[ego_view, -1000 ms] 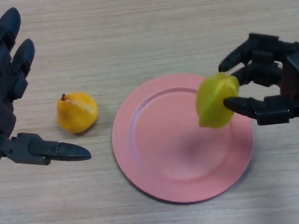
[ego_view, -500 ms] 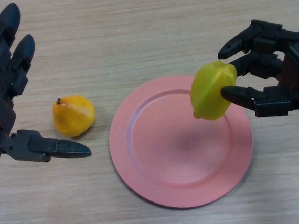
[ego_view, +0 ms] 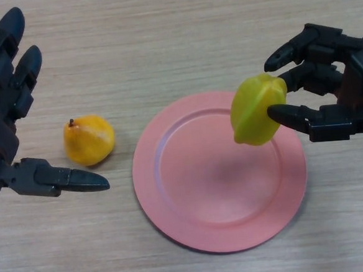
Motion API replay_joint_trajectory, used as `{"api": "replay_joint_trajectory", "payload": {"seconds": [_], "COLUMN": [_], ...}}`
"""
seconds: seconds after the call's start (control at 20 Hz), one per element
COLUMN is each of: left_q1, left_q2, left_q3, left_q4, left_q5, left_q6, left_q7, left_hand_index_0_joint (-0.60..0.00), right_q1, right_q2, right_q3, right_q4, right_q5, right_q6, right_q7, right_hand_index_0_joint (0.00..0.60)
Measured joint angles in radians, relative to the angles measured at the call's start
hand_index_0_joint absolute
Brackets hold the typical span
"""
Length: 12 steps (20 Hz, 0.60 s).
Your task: Pick up the yellow starfruit and place it on the plate
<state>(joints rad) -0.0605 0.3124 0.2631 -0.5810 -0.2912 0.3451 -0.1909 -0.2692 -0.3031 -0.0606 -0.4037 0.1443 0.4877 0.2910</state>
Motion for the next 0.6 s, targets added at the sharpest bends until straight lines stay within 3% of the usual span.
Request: {"api": "replay_joint_trajectory", "payload": {"seconds": [0.6], "left_q1": [0.011], "left_q2": [0.000], "left_q3": [0.001], "left_q4": [0.000], "left_q5": [0.000], "left_q6": [0.000], "left_q7": [0.000], "left_hand_index_0_joint": [0.000], "right_q1": [0.001], "right_q2": [0.000], "right_q3": [0.000], "right_q4": [-0.033], "right_q5": [0.015], "right_q6": [0.042], "right_q7": [-0.001], "right_hand_index_0_joint": [0.600]}}
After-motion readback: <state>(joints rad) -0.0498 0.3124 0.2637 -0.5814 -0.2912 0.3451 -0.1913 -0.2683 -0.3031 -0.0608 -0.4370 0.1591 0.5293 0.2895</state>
